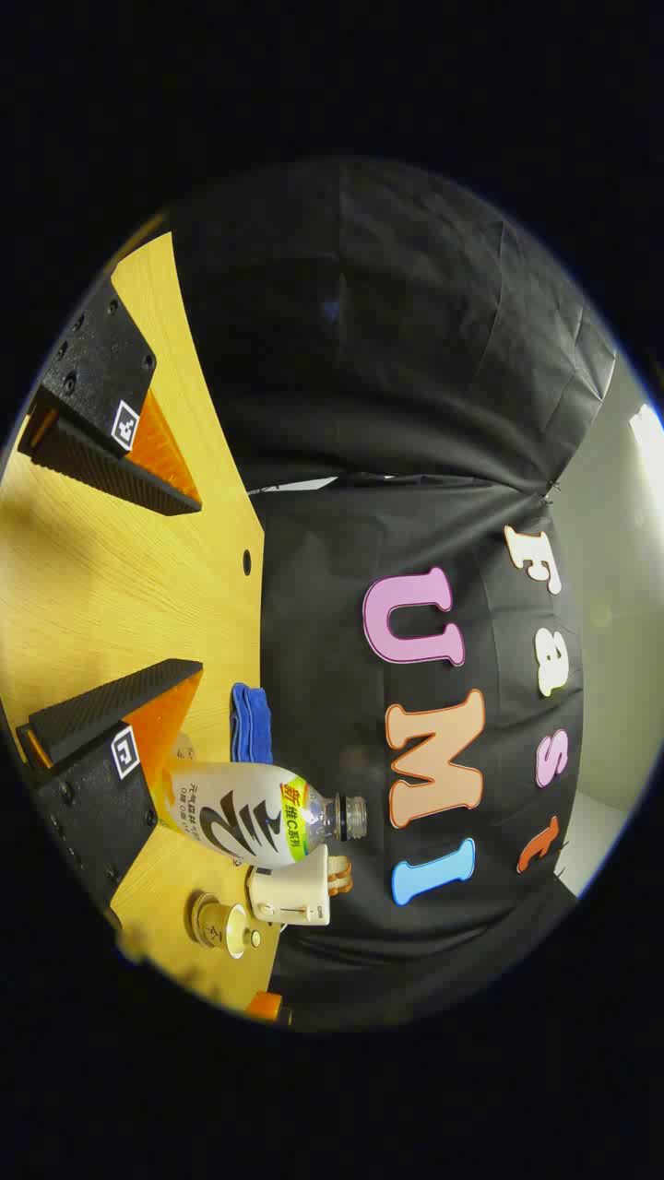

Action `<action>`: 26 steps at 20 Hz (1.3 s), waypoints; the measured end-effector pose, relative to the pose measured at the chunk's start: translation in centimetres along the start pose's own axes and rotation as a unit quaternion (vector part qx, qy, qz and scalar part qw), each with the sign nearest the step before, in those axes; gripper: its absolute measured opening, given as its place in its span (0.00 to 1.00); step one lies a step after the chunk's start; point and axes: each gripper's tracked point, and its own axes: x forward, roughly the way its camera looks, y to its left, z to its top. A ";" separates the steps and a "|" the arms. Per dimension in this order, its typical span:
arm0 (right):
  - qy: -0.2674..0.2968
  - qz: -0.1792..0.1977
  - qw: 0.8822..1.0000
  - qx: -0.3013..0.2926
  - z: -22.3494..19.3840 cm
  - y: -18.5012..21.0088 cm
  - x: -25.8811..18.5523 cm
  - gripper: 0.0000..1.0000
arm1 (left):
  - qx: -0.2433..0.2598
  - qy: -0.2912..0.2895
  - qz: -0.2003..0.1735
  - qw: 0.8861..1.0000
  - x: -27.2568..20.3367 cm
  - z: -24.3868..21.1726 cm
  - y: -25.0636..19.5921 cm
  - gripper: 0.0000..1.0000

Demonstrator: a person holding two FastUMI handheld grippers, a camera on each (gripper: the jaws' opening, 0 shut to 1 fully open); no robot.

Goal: Open the teacup lid with one hand, grasp the water bottle and pour water into the teacup with the other hand; after pouring, place the water bottle on the coaster and then close the teacup lid.

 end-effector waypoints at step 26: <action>0.000 0.025 1.000 0.001 -0.1 0.9 0.3 0.98 | 0.000 -0.001 0.000 1.000 -0.1 0.1 -0.1 0.92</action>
